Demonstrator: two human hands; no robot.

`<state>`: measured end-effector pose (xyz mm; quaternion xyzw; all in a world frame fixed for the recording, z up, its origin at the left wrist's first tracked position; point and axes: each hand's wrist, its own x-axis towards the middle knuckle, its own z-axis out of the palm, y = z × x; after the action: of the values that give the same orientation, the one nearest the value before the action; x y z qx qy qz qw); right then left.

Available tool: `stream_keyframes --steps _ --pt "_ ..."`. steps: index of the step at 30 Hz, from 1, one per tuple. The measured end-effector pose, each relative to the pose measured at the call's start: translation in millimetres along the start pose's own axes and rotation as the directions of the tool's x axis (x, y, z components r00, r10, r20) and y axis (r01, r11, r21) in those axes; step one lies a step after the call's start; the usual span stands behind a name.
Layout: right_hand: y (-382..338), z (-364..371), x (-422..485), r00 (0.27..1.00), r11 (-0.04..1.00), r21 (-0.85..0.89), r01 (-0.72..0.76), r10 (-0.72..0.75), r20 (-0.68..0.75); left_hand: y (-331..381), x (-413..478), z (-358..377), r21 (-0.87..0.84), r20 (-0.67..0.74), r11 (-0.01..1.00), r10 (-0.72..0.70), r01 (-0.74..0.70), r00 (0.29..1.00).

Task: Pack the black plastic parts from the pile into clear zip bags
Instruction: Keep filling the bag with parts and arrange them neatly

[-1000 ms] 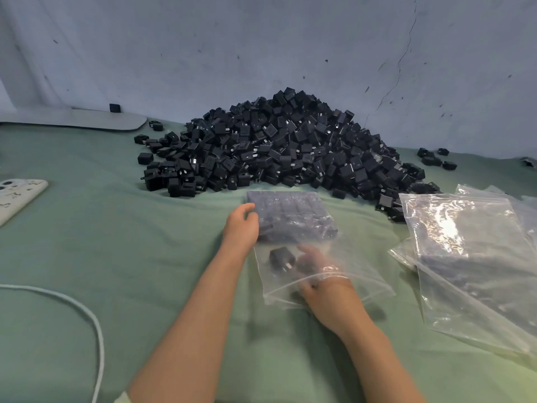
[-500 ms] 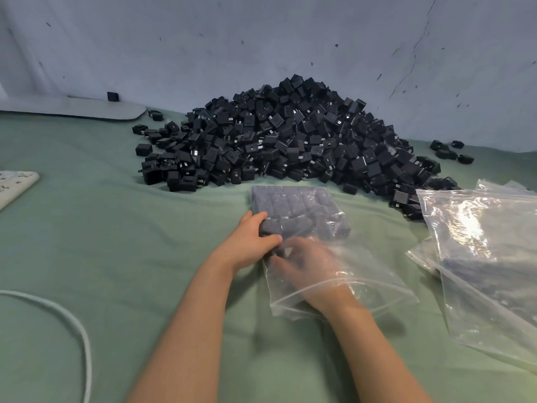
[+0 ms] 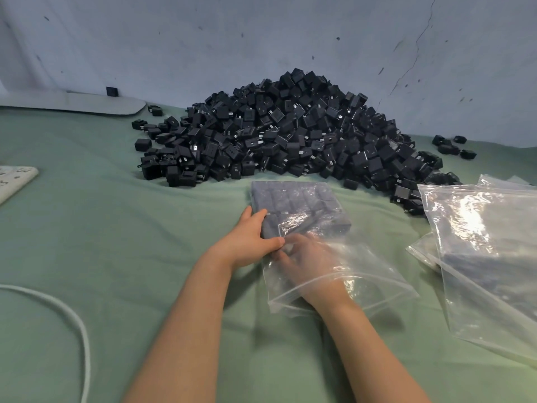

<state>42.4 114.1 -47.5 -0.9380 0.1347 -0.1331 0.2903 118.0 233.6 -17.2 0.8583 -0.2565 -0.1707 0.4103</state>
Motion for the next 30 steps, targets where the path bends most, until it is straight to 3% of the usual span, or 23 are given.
stream_keyframes --steps 11,15,20,30 --pt "-6 -1 2 0.999 0.996 -0.088 -0.004 0.000 -0.047 -7 4 4 -0.044 -0.035 0.999 0.001 -0.003 0.999" --pt "-9 -1 1 0.998 0.963 -0.260 0.067 -0.070 -0.001 -7 5 4 -0.048 -0.040 0.999 0.007 -0.009 0.999" --pt "-7 4 9 0.995 0.974 -0.207 -0.091 0.078 -0.067 -7 4 4 -0.031 -0.045 1.000 0.001 -0.002 0.999" --pt "-10 0 7 0.996 0.970 -0.226 -0.093 0.092 -0.015 -1 2 6 0.034 -0.083 0.999 -0.010 0.013 0.996"
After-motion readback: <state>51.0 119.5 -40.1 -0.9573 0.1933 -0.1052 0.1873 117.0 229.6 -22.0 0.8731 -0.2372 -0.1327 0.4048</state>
